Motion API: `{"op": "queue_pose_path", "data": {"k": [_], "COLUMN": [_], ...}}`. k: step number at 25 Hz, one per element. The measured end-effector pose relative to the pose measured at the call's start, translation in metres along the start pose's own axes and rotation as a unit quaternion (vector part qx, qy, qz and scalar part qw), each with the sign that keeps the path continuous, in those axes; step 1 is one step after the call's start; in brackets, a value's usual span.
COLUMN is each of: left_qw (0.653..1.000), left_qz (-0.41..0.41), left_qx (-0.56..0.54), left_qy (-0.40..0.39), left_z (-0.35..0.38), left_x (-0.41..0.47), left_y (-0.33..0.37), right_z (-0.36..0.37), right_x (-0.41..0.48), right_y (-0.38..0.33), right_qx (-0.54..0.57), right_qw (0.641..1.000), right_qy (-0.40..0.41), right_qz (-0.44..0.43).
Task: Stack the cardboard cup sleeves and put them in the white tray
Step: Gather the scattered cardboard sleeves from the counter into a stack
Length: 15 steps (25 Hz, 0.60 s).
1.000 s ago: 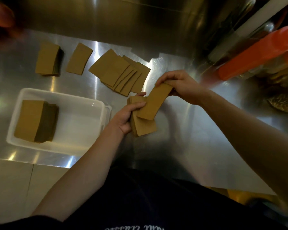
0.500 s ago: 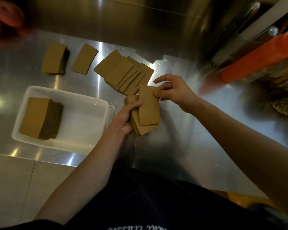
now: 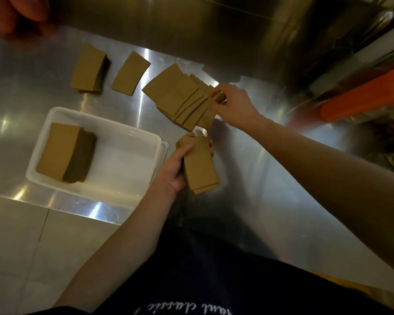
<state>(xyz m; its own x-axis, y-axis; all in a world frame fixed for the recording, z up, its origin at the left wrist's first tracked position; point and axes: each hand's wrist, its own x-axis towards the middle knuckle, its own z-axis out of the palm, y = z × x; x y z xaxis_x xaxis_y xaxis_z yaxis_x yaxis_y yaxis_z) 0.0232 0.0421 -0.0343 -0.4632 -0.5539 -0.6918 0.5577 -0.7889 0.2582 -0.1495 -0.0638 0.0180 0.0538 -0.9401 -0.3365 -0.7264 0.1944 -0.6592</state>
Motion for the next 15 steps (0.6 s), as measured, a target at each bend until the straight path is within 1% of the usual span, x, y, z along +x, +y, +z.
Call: {"op": "queue_pose_path", "data": {"k": [3,7,9,11,13,14,15], "left_qw": [0.998,0.995,0.994,0.993,0.993,0.994,0.994], "left_qz": [-0.010,0.036,0.048,0.058,0.064,0.065,0.064], "left_qx": [-0.027,-0.072,-0.078,-0.073,-0.070,-0.070,-0.071], "left_qy": [0.056,0.056,0.065,0.071,0.066,0.062,0.058], "left_z": [-0.006,-0.011,-0.019,-0.029,-0.039,-0.043,-0.047], "left_x": [-0.001,-0.005,-0.005,-0.007,-0.009,-0.010,-0.011], "left_y": [0.003,0.011,0.017,0.023,0.030,0.034,0.038], "right_z": [0.014,0.037,0.047,0.054,0.054,0.051,0.046], "right_x": [0.043,0.079,0.085,0.085,0.084,0.083,0.081], "right_y": [-0.017,-0.024,-0.022,-0.019,-0.019,-0.019,-0.019], "right_qx": [-0.047,-0.167,-0.194,-0.195,-0.167,-0.128,-0.062], "right_qw": [0.998,0.984,0.979,0.977,0.981,0.987,0.993], "right_qy": [-0.023,-0.021,-0.025,-0.016,-0.003,0.009,0.023], "right_qz": [0.042,0.058,0.066,0.081,0.097,0.099,0.099]}}
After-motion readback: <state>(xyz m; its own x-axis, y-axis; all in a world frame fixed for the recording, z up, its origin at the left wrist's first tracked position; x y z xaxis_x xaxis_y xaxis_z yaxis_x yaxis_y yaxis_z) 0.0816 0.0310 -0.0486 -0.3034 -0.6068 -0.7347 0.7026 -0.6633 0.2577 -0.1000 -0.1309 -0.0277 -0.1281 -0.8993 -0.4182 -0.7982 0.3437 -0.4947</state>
